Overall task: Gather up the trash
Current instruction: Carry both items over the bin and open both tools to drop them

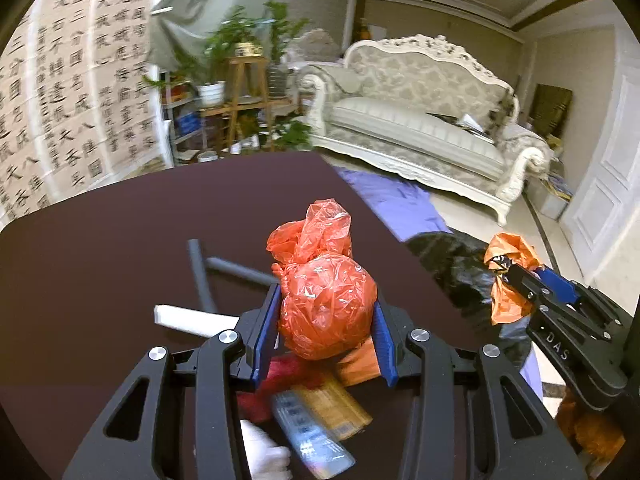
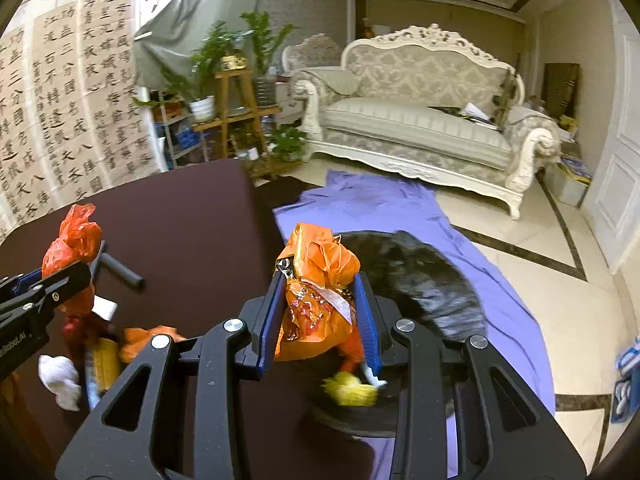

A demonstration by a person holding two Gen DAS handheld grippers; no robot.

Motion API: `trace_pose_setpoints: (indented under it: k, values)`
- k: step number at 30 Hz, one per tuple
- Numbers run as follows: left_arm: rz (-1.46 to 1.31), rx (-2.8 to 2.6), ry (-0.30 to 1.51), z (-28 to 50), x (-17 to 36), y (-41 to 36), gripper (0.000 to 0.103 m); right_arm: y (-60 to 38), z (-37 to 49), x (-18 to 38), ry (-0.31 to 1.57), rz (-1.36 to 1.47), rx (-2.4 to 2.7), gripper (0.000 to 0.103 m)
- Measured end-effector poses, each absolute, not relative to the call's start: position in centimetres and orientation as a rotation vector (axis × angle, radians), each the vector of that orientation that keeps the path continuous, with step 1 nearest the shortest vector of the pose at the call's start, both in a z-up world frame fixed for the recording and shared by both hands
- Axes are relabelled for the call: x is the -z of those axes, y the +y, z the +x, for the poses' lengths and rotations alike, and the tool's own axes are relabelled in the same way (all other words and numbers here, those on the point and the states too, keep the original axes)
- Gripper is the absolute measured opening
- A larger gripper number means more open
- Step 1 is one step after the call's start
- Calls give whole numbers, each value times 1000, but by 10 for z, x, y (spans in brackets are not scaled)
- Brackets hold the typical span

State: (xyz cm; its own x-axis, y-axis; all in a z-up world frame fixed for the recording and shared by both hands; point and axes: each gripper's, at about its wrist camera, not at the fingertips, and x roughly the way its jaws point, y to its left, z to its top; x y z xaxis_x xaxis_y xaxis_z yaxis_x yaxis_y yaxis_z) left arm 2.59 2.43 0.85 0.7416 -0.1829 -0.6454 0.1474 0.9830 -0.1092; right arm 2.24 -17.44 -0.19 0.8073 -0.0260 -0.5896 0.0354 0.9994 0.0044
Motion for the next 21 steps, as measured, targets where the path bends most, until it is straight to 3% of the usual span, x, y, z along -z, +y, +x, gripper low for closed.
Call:
trace_pose_setpoints:
  k: [21]
  values:
    - [80,288,757,73,22,-81,42,-242,45,26,634,68,100,34]
